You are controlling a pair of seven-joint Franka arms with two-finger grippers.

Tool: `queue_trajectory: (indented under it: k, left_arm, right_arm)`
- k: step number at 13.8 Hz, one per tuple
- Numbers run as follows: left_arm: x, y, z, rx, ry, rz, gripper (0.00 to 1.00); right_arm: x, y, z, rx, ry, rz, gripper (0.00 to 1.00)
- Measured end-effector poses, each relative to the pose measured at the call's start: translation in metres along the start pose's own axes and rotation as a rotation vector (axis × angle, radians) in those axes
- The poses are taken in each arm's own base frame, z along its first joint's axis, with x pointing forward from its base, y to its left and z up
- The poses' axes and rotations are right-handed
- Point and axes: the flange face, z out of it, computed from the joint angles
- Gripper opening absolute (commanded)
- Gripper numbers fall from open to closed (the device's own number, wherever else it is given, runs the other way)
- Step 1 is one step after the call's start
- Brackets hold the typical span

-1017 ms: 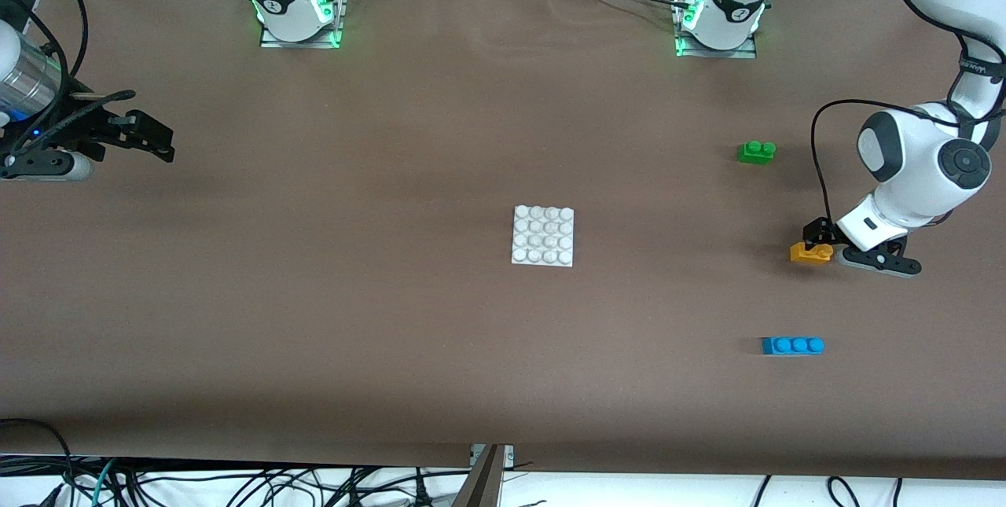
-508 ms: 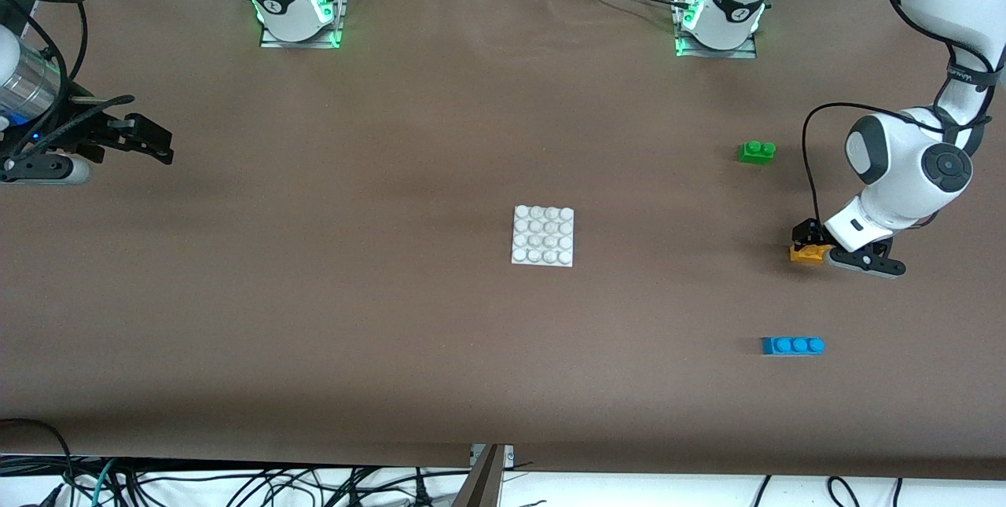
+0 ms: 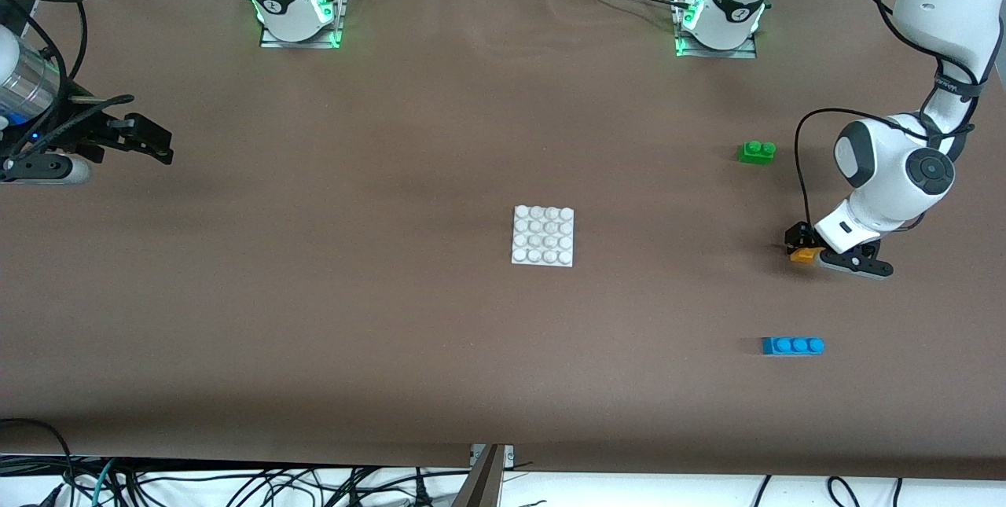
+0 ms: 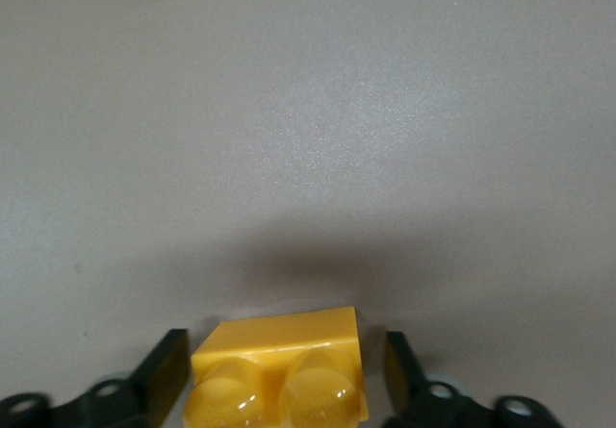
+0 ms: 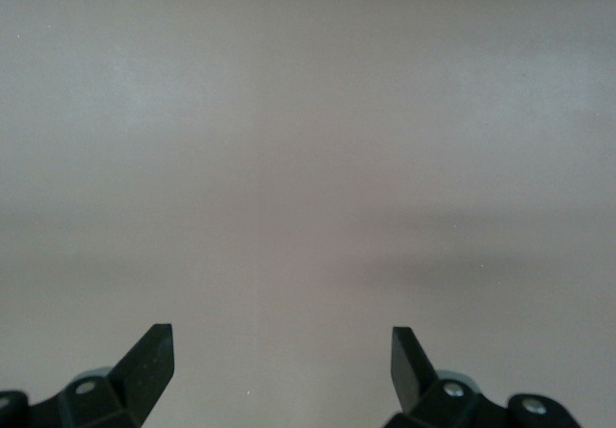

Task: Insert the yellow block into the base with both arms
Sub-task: 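Grasp the yellow block with the left gripper and lift it, then carry the yellow block with the left gripper over the base plate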

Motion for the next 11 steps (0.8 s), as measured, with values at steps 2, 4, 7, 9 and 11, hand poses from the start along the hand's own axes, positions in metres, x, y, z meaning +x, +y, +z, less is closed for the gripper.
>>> queue_trajectory:
  k: [2, 4, 7, 9, 11]
  left_arm:
    - [0.000, 0.000, -0.001, 0.000, 0.002, 0.001, 0.21]
    - [0.001, 0.000, -0.002, 0.001, 0.004, 0.000, 0.20]
    - [0.012, 0.001, -0.021, -0.002, 0.001, 0.010, 0.21]
    - [0.031, 0.016, -0.057, -0.027, -0.037, 0.022, 0.21]
    - [0.054, 0.042, -0.098, -0.056, -0.087, 0.003, 0.21]
  right_arm:
    - [0.000, 0.000, 0.000, 0.000, 0.001, 0.000, 1.00]
    - [0.000, 0.000, 0.000, 0.000, 0.001, 0.000, 1.00]
    - [0.000, 0.000, 0.000, 0.000, 0.000, 0.000, 1.00]
    - [0.000, 0.000, 0.000, 0.001, 0.000, 0.000, 1.00]
    - [0.000, 0.000, 0.000, 0.002, -0.001, 0.000, 1.00]
